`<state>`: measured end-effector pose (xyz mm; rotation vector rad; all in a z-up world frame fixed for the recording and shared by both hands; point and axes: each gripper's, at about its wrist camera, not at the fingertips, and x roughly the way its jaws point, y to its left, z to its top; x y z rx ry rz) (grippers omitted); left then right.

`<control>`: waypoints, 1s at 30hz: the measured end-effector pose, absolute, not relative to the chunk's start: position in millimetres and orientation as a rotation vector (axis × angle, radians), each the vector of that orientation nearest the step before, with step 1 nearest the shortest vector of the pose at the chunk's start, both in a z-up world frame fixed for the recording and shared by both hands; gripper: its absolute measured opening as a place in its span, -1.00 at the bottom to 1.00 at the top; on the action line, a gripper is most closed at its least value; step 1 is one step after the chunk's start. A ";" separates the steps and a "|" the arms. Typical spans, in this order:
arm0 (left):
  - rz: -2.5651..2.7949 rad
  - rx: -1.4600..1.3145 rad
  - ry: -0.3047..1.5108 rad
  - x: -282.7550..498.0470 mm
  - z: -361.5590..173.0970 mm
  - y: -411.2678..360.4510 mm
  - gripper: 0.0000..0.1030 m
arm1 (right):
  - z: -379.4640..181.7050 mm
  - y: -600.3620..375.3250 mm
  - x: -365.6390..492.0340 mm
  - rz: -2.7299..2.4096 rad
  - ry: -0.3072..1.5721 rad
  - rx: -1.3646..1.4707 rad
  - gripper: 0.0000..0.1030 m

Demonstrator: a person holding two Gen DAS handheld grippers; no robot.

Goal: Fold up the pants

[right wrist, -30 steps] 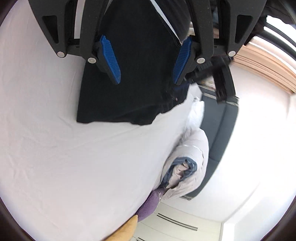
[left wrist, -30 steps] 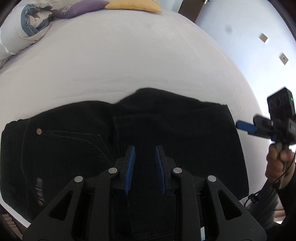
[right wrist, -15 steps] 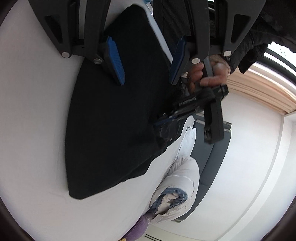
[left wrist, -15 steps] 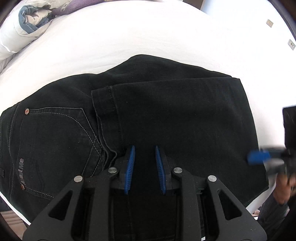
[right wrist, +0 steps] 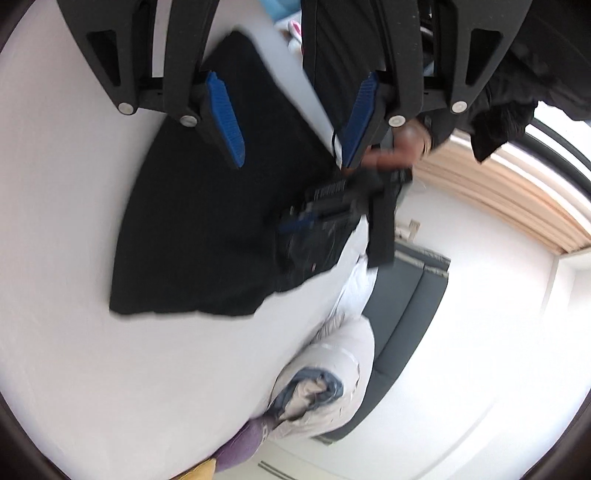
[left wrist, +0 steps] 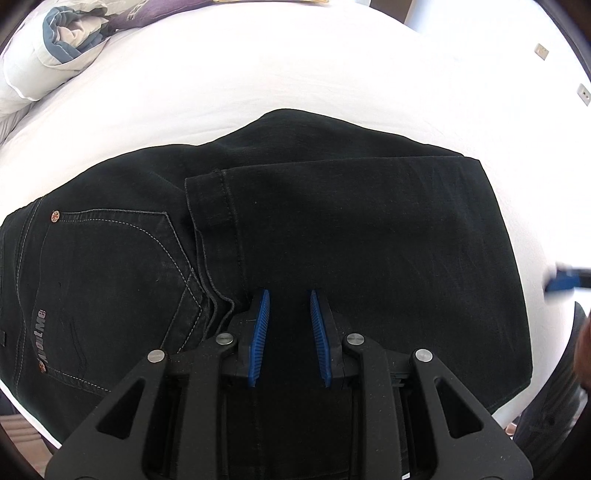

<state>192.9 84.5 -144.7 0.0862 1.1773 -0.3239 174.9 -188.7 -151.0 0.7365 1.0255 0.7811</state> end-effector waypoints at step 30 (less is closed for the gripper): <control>-0.070 -0.244 0.957 146.1 -77.6 220.5 0.77 | -149.3 -156.6 140.6 0.770 1.066 0.822 0.28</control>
